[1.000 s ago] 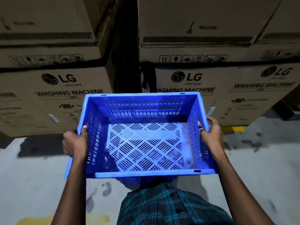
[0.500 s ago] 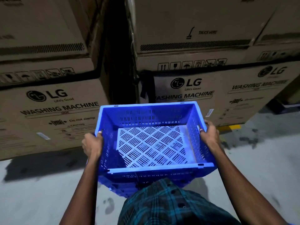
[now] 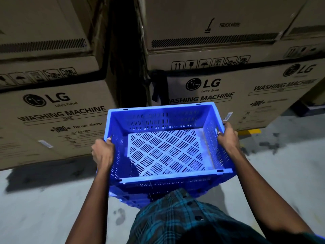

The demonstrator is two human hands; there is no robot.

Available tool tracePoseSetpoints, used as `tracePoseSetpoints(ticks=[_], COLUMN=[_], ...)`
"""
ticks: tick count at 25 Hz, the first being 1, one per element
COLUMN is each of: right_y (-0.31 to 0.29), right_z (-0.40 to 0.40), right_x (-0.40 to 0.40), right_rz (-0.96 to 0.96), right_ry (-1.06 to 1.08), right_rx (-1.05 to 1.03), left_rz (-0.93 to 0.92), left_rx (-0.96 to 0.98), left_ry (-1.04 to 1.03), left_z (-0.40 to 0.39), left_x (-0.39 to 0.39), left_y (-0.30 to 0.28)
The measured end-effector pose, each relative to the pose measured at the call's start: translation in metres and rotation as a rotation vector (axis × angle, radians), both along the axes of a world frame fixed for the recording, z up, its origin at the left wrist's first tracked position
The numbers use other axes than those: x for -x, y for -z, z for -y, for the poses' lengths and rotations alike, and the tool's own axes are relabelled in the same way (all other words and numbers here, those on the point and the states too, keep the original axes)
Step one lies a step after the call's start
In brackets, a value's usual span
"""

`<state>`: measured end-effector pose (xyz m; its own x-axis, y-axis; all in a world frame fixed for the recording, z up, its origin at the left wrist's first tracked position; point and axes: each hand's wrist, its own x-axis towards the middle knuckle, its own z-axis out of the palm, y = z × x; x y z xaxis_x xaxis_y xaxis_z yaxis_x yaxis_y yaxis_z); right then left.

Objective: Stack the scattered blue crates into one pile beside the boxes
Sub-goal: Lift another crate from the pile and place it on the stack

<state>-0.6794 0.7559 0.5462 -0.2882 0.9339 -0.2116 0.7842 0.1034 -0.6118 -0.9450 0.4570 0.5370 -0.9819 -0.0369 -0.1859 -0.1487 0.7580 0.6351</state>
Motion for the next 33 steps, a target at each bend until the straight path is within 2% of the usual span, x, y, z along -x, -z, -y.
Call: tracePoseSetpoints(ticks=[6,14,19,27,33], right_y=[0.006,0.007,0.008,0.020,0.020], right_z=[-0.009,-0.014,-0.011,-0.010,-0.008], right_x=[-0.008,-0.004,-0.006,-0.006,0.000], right_rz=[0.074,0.074,0.031,0.055,-0.012], right_ry=[-0.051,-0.110,-0.063,-0.137,-0.125], right_rx=[0.032,0.030,0.089,0.064,0.039], left_rz=[0.027,-0.058,-0.100,-0.119,-0.103], left_rx=[0.045,0.134,0.116,0.070,0.095], left_ry=[0.016,0.083,0.106,0.116,0.123], left_z=[0.008,0.000,0.003,0.017,0.015], left_x=[-0.007,0.009,0.015,0.013,0.009], left_y=[0.010,0.016,0.023,0.018,0.009])
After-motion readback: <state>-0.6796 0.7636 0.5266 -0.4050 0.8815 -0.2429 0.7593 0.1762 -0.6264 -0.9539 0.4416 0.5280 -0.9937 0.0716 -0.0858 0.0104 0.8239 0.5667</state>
